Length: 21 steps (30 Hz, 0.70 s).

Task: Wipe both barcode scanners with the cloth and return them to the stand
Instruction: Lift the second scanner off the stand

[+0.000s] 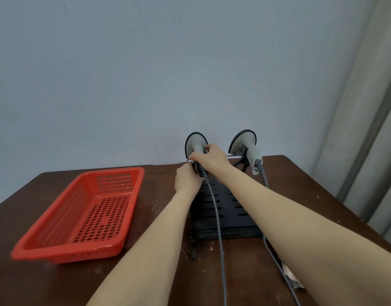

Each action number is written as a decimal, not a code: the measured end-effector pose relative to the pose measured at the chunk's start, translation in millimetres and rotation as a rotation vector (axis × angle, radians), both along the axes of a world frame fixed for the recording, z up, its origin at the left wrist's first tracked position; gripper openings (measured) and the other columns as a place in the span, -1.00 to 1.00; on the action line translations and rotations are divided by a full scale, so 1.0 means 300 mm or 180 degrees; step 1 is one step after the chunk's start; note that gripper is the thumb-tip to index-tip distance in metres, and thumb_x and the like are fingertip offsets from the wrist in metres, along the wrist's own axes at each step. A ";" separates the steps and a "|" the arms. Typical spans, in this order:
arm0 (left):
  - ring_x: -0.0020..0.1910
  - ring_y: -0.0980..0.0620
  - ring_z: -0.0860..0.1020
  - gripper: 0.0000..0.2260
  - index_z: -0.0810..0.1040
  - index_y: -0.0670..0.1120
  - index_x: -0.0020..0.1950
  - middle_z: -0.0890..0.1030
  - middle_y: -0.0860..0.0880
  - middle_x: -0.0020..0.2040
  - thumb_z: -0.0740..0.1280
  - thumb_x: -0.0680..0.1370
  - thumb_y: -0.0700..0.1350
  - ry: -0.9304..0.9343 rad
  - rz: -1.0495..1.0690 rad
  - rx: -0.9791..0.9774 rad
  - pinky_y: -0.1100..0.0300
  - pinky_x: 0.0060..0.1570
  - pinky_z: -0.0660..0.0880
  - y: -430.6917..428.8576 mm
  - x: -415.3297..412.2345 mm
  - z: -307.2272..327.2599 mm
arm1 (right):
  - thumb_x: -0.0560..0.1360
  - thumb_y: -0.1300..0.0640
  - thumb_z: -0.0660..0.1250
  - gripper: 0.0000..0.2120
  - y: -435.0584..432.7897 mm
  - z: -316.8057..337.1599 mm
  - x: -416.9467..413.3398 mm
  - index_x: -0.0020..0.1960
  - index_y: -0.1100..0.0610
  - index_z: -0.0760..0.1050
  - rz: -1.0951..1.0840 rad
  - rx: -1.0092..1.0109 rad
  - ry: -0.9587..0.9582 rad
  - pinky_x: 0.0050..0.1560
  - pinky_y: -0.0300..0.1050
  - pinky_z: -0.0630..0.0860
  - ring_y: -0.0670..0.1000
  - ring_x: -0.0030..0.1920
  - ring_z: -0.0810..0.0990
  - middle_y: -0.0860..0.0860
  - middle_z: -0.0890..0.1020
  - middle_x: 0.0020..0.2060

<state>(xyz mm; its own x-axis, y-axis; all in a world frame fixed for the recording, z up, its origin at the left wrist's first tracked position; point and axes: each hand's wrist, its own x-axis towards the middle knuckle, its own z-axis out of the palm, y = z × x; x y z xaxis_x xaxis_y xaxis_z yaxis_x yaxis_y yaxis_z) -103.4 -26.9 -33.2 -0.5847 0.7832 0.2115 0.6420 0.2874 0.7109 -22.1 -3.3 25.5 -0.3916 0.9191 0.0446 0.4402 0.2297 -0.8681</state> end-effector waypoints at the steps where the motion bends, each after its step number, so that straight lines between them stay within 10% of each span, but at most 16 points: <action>1: 0.02 -0.19 0.57 -0.87 0.52 -0.17 -0.02 0.62 -0.18 0.00 0.30 0.49 -0.15 0.0050 -0.0041 -0.0003 0.13 -0.22 0.38 -0.002 -0.001 0.002 | 0.40 -0.03 0.36 -0.38 0.000 -0.003 -0.002 0.40 0.11 0.29 -0.0034 0.0061 -0.0015 0.04 -0.06 0.48 0.05 0.07 0.50 0.06 0.51 0.20; 13: -0.08 -0.16 0.57 -0.92 0.45 -0.18 -0.15 0.54 -0.10 -0.18 0.30 0.50 -0.18 0.0007 -0.0053 -0.0004 0.14 -0.25 0.38 -0.006 0.003 -0.001 | 0.40 0.02 0.33 -0.48 -0.049 0.044 0.015 0.35 0.03 0.38 -0.0173 0.0245 0.0773 0.06 -0.01 0.52 0.02 0.08 0.54 -0.03 0.53 0.08; 21: 0.13 -0.12 0.49 -0.55 0.35 -0.21 0.30 0.50 -0.15 0.20 0.36 0.49 -0.08 -0.0010 -0.0081 -0.0456 0.07 -0.05 0.44 -0.060 -0.024 0.052 | 0.44 0.21 0.28 -0.92 -0.095 0.100 0.131 -0.15 0.23 0.49 0.0290 -0.0330 0.1633 -0.29 -0.17 0.46 0.04 -0.32 0.52 0.19 0.54 -0.32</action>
<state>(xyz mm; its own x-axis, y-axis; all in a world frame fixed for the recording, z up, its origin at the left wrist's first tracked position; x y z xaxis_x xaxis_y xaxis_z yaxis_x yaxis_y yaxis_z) -110.8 -44.9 -17.7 -0.5648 0.8198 0.0947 0.6482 0.3697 0.6657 17.1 -31.8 55.4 -0.4217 0.8921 0.1622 -0.0649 0.1488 -0.9867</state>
